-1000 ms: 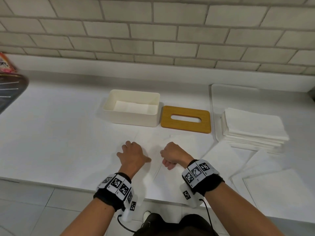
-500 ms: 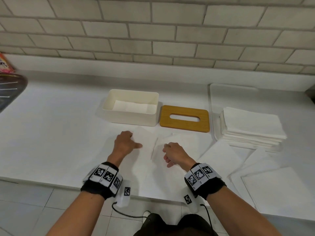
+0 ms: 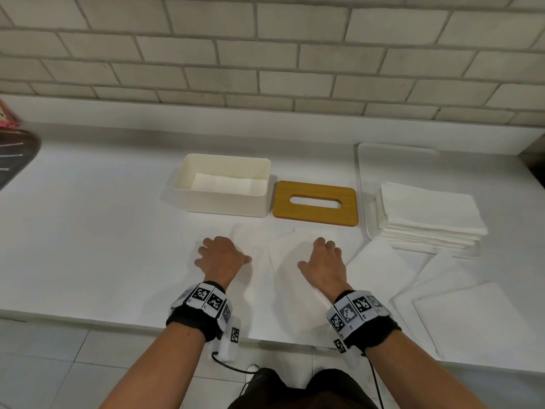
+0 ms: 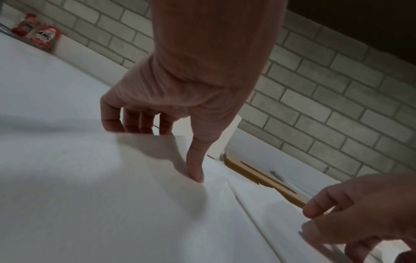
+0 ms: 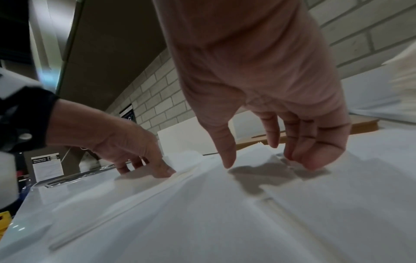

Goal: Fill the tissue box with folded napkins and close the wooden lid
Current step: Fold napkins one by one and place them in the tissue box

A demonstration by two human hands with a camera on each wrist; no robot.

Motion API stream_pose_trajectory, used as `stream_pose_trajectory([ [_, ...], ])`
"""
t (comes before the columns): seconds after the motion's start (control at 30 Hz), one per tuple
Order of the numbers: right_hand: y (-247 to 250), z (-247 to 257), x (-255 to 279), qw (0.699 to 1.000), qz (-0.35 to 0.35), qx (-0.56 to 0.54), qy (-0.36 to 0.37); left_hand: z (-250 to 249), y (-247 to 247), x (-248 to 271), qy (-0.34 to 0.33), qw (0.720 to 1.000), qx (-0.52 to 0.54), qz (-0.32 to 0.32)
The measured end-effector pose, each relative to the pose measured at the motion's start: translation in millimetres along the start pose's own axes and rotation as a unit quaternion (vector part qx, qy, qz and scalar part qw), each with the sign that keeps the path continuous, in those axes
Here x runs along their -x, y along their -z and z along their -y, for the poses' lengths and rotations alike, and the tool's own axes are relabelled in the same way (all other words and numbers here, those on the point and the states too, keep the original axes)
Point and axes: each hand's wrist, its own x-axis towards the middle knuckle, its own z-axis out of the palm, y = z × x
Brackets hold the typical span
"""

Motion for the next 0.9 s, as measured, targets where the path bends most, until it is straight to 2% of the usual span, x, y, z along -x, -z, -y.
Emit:
stream_pose_trajectory([
  [0.13, -6, 5, -1, 0.999, 0.008, 0.039, -0.027, -2, -4, 4, 0.008, 0.996, 0.092, 0.019],
  [0.23, -6, 8, -3, 0.998, 0.021, 0.026, -0.054, 4, 3, 3, 0.01, 0.989, 0.14, 0.038],
  [0.33, -3, 8, -6, 0.997, 0.034, -0.014, -0.064, 17, 21, -1, 0.001, 0.97, 0.232, 0.075],
  [0.43, 2, 8, -8, 0.992, 0.06, -0.105, -0.044, 33, 46, 1, -0.029, 0.921, 0.381, 0.074],
  [0.5, 4, 9, -8, 0.978, 0.067, -0.196, -0.033, 38, 63, 9, -0.057, 0.887, 0.452, 0.076],
  [0.63, 16, 24, -1, 0.928, 0.066, -0.366, -0.02, 34, 85, 32, -0.111, 0.815, 0.558, 0.111],
  [0.77, 27, 39, 3, 0.871, 0.091, -0.483, -0.004, 21, 87, 48, -0.145, 0.734, 0.63, 0.209],
  [0.83, 31, 46, 5, 0.852, 0.12, -0.509, 0.003, 14, 84, 50, -0.153, 0.714, 0.638, 0.245],
  [0.9, 35, 51, 9, 0.835, 0.148, -0.529, 0.027, 6, 74, 47, -0.149, 0.727, 0.624, 0.245],
])
